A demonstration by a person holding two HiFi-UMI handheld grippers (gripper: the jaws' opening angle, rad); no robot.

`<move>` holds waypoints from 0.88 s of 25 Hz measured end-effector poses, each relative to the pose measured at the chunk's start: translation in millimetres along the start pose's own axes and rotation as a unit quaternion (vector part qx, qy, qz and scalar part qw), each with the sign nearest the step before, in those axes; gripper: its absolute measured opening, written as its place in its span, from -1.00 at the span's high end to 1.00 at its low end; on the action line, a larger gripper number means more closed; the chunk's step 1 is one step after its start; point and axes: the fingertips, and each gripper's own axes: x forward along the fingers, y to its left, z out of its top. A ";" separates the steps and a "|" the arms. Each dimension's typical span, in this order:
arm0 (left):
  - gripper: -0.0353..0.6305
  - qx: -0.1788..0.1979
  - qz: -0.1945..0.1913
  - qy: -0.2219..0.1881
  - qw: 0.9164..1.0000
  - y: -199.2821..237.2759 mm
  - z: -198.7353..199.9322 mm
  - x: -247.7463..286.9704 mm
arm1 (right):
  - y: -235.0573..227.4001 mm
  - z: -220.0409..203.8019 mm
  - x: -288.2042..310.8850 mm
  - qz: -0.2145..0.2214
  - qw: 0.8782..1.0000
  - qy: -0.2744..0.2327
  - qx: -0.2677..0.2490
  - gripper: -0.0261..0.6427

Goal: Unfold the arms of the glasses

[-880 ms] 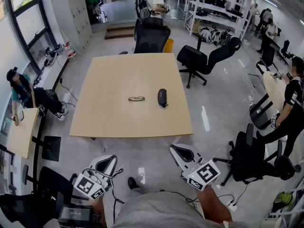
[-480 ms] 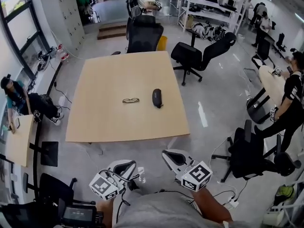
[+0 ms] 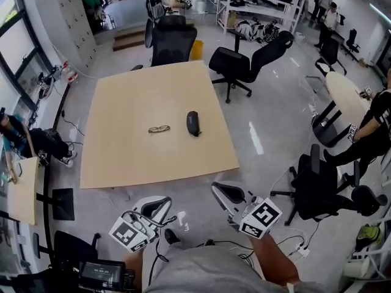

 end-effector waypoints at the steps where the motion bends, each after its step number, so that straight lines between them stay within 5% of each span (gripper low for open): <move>1: 0.88 0.003 0.003 -0.002 1.000 -0.1 1.2 -1.1 | -1.4 -1.1 -2.5 -0.004 1.000 0.000 -0.001 0.89; 22: 0.88 0.002 0.046 -0.006 0.999 43.6 0.4 -63.6 | 16.4 -11.4 40.3 -0.017 1.000 0.008 -0.004 0.89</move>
